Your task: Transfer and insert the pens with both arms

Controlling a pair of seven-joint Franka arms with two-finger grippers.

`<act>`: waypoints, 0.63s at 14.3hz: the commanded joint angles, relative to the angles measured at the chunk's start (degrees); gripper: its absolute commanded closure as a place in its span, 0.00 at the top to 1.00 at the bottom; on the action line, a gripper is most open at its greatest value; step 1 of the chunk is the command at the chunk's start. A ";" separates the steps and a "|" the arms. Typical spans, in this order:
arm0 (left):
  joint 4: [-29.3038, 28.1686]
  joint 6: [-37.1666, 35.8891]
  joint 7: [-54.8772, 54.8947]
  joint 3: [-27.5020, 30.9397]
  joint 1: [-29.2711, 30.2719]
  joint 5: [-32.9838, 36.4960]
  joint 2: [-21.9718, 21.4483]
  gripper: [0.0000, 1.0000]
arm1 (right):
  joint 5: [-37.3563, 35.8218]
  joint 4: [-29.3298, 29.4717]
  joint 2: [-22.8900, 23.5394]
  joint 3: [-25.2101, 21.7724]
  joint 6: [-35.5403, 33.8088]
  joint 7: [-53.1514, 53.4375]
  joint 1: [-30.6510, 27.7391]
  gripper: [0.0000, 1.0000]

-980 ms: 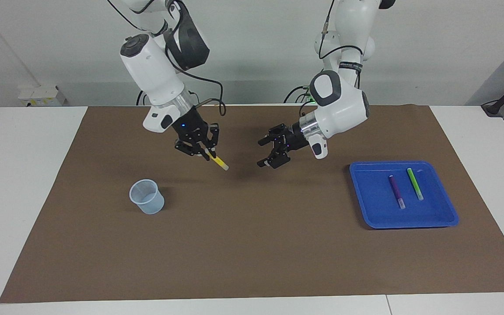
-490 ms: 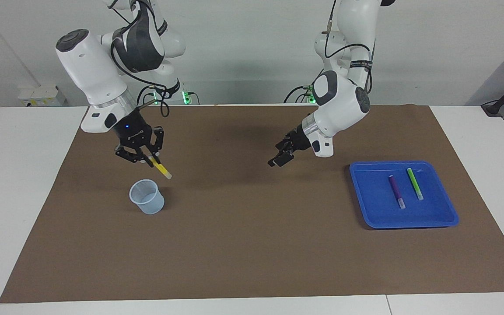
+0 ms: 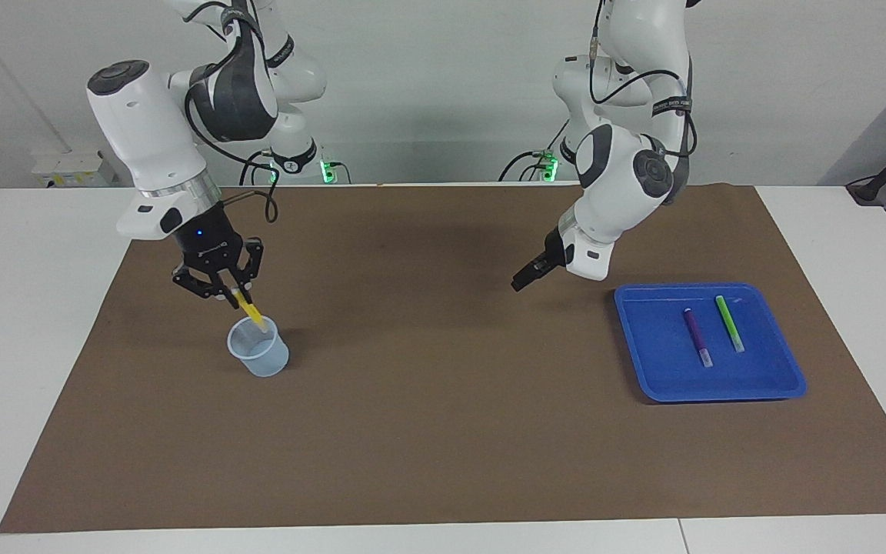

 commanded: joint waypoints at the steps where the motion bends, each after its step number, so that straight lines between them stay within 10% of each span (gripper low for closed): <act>1: 3.60 -4.51 4.95 -0.24 0.37 11.19 -0.34 1.00 | -1.16 -1.76 0.19 0.87 1.74 -0.84 -1.97 0.00; 9: 8.10 -2.85 33.43 -0.15 9.68 18.09 2.04 0.98 | -1.16 -7.73 -1.38 0.87 3.06 -1.19 -3.29 0.00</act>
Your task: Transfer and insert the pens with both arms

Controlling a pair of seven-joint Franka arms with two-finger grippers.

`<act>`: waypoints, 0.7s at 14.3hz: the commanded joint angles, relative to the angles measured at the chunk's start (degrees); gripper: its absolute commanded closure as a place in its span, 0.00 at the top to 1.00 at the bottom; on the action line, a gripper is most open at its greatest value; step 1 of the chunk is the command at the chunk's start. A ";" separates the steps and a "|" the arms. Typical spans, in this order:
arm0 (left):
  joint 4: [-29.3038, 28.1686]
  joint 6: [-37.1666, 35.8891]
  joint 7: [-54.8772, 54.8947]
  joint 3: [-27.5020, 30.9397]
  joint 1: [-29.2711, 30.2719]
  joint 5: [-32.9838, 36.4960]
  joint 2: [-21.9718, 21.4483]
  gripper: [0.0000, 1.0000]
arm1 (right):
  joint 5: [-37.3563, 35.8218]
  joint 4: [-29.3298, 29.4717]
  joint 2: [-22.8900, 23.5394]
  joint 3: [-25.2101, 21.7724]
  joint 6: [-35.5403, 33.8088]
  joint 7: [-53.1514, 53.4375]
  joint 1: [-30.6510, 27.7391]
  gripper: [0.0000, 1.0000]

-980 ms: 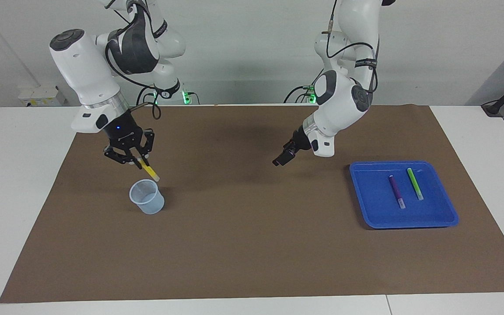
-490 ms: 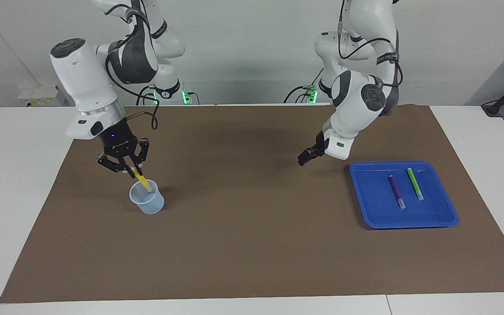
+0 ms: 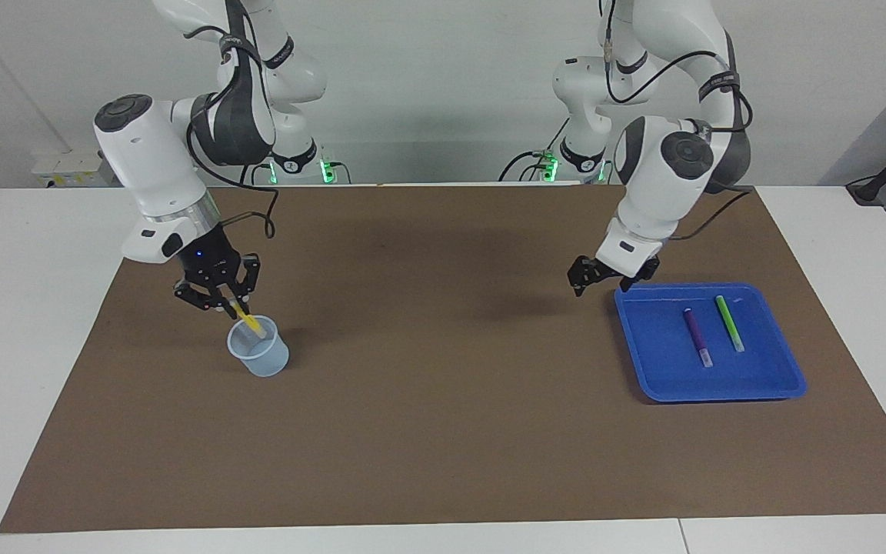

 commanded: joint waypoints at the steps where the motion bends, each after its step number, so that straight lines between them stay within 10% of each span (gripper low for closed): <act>1: 1.91 0.26 5.98 -0.48 2.96 1.76 1.44 0.97 | -1.16 -3.06 -2.16 0.86 1.23 -1.75 -1.66 0.00; 5: 3.22 1.14 11.07 -0.57 8.22 4.04 3.80 0.95 | -1.16 -3.15 -2.16 0.86 1.06 -3.78 -1.75 0.05; 7: 5.59 1.32 14.93 -0.57 11.04 4.40 7.57 0.95 | -1.16 -3.15 -2.16 0.86 0.70 -3.78 -1.84 0.68; 10: 7.71 1.05 16.27 -0.57 13.60 5.97 10.40 0.95 | -1.16 -3.06 -2.16 0.86 0.44 -3.70 -2.36 1.00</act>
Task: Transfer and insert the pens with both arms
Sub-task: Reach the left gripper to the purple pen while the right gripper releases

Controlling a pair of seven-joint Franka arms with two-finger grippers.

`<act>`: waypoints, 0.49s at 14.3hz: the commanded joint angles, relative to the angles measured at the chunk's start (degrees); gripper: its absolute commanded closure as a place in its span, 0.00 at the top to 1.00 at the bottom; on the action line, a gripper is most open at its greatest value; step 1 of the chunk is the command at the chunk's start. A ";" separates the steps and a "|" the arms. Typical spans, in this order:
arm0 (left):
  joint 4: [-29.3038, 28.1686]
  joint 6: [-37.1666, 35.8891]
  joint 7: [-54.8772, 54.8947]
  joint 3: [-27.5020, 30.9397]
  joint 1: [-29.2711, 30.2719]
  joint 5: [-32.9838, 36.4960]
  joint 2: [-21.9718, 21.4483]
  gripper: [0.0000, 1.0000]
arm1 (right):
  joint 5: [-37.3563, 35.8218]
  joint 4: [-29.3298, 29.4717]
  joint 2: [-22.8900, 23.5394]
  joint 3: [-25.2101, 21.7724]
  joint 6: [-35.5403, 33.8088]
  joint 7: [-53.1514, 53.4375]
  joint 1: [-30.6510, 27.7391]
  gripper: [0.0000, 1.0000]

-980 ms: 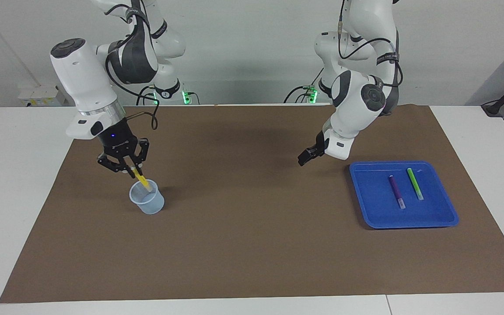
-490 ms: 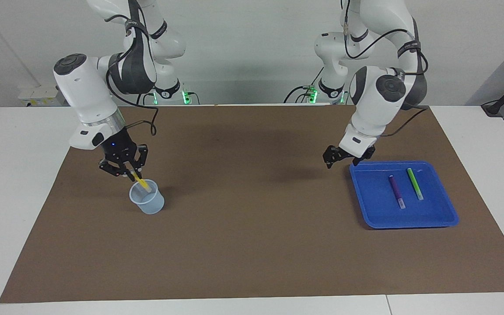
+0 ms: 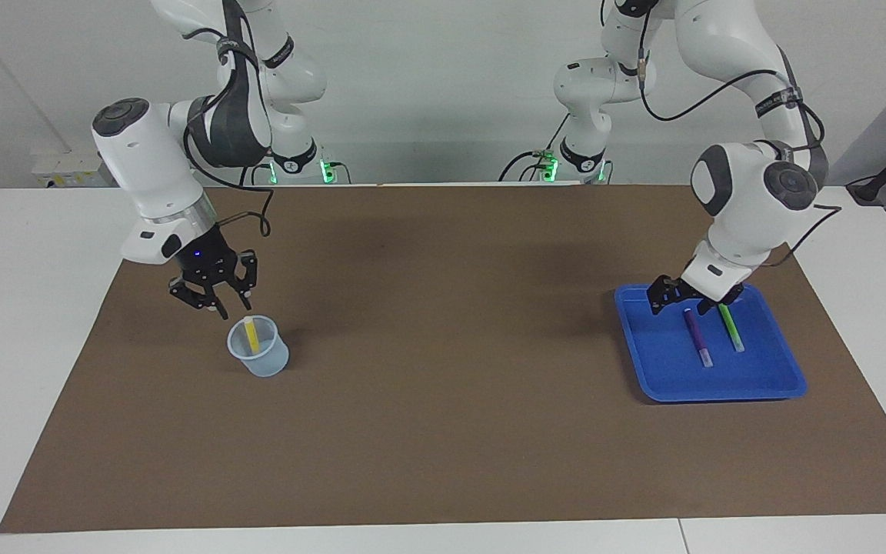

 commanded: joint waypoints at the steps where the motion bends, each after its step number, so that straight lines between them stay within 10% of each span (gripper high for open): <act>1: 3.45 0.03 0.87 -0.69 1.30 2.11 3.19 0.95 | -1.07 -1.61 -1.50 0.85 0.35 -1.03 -1.53 1.00; 7: 2.40 2.92 2.10 -0.78 4.46 1.76 6.00 0.93 | -0.98 0.41 -1.41 0.94 0.27 -0.42 -1.36 1.00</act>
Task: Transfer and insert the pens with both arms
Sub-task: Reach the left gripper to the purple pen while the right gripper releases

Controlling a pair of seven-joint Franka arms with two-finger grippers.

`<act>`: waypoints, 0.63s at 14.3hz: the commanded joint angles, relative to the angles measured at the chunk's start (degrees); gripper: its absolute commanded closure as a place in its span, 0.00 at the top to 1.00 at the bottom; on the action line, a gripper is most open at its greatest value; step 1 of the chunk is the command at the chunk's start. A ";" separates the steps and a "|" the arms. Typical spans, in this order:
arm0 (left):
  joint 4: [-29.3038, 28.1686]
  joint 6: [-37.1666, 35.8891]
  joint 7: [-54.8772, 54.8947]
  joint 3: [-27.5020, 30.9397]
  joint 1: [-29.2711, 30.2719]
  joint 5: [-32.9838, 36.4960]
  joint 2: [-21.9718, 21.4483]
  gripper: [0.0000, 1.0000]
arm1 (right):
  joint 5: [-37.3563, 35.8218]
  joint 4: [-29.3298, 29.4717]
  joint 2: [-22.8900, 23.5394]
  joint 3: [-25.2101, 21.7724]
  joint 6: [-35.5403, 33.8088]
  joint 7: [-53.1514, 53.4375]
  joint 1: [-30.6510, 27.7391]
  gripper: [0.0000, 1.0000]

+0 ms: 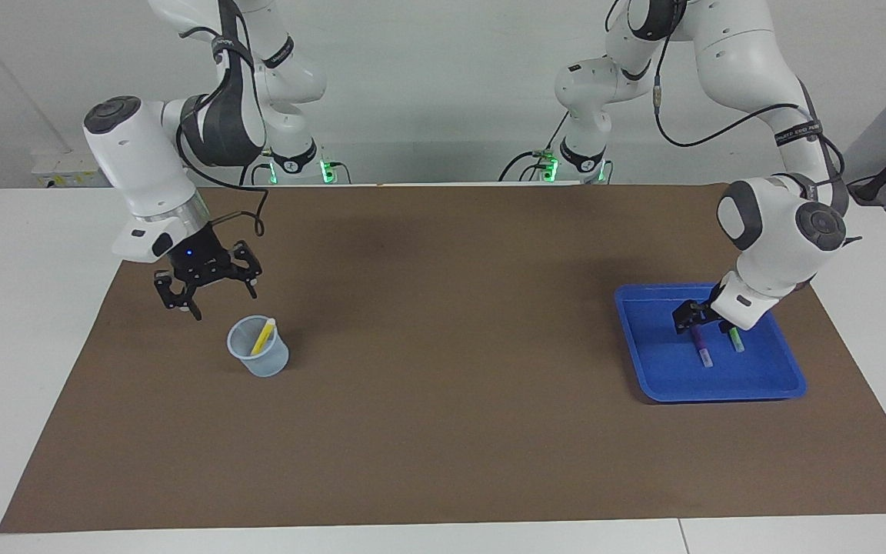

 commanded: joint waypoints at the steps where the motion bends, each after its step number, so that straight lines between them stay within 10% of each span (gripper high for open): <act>1: -0.37 2.01 1.64 -0.66 2.01 0.60 0.85 0.90 | -0.37 0.49 -1.16 1.08 0.09 -0.05 -0.34 1.00; 9: -2.22 7.38 7.01 -0.57 3.51 0.60 2.87 0.73 | 0.25 6.02 -1.16 2.13 -7.55 22.33 6.78 1.00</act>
